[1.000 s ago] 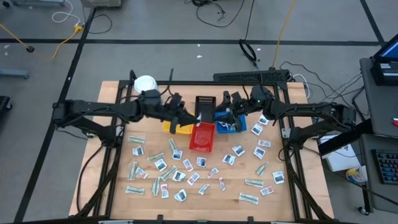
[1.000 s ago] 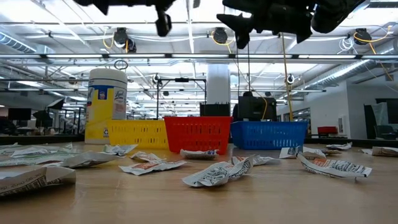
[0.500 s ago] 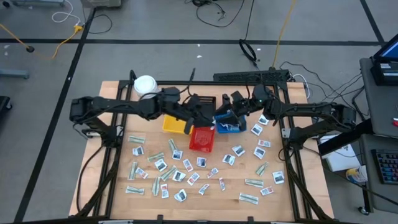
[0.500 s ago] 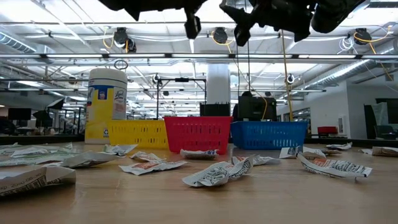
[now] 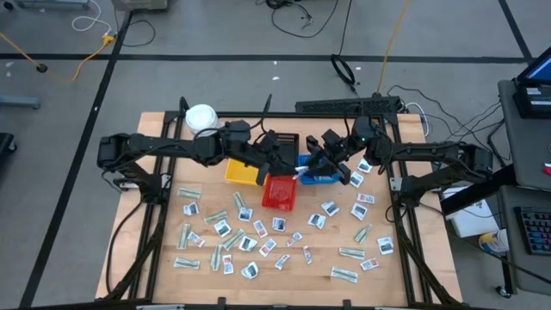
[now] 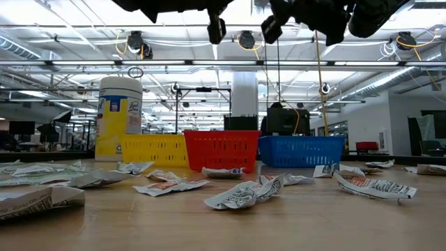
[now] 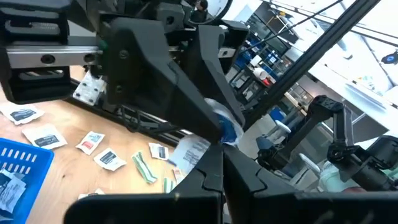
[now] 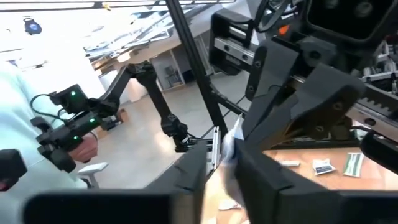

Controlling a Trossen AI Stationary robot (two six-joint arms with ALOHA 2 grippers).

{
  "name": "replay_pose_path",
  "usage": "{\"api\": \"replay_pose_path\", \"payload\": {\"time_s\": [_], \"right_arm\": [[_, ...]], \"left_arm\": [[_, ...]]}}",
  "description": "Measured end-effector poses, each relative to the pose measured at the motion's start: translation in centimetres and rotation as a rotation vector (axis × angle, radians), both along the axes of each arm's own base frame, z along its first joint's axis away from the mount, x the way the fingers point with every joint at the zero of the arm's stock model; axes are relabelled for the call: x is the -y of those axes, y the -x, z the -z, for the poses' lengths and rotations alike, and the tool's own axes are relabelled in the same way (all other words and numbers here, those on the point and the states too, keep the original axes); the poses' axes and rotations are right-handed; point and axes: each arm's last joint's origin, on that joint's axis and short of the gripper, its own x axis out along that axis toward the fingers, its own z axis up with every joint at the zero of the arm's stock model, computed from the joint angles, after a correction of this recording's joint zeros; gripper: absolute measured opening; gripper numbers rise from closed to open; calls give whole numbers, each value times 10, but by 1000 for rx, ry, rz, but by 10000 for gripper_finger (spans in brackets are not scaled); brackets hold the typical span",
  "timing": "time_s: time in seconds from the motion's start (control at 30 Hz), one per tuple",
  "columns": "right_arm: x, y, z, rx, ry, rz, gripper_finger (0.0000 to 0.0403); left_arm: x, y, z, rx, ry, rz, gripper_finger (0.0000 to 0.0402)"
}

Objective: Pick & Place First Aid Supplies
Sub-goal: Put the alcohol pad into the blue bin

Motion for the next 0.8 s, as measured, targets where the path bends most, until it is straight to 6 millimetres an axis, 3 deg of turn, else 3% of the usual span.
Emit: {"api": "replay_pose_path", "payload": {"time_s": [0.1,0.27,0.43,0.6,0.8], "right_arm": [[0,0,0,10,14,1,12],[0,0,0,22,31,8,2],[14,3,2,-6,18,73,1],[30,3,7,-190,45,107,1],[42,9,4,-536,288,270,1]], "left_arm": [[0,0,0,0,3,-3,0],[0,0,0,-10,41,-6,7],[-3,2,5,-90,92,-1,66],[-6,12,13,-248,127,5,128],[-11,21,8,-268,117,-5,156]]}}
